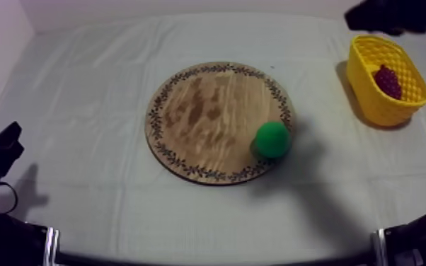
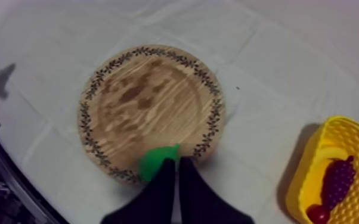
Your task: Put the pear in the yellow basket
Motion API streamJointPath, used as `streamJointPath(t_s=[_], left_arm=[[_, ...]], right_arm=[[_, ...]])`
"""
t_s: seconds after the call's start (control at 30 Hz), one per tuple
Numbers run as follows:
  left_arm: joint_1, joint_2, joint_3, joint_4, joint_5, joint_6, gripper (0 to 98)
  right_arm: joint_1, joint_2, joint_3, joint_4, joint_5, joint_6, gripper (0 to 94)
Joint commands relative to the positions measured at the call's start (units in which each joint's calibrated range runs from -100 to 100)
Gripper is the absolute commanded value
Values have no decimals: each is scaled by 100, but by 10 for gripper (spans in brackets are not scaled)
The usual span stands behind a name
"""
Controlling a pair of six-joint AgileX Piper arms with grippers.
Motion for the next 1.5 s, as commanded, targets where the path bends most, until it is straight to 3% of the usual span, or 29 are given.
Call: streamJointPath(t_s=[0.0, 0.17, 0.57, 1.1, 1.13, 1.33, 1.47], left_arm=[[2, 0, 0, 2, -1, -1, 1], [2, 0, 0, 2, -1, -1, 1], [2, 0, 0, 2, -1, -1, 1], [2, 0, 0, 2, -1, -1, 1], [2, 0, 0, 2, -1, -1, 1], [2, 0, 0, 2, -1, -1, 1], [2, 0, 0, 2, -1, -1, 1]], right_arm=[[-205, 942, -1183, 115, 771, -407, 3], [-370, 1790, -1873, 280, 1331, -793, 3], [-453, 2984, -1833, 414, 1502, -1681, 2], [-410, 3241, -878, 170, 1507, -2043, 3], [-393, 3234, -872, 143, 1506, -2033, 37], [-322, 3114, -776, 95, 1479, -2109, 496], [-312, 2983, -640, 103, 1443, -2104, 716]])
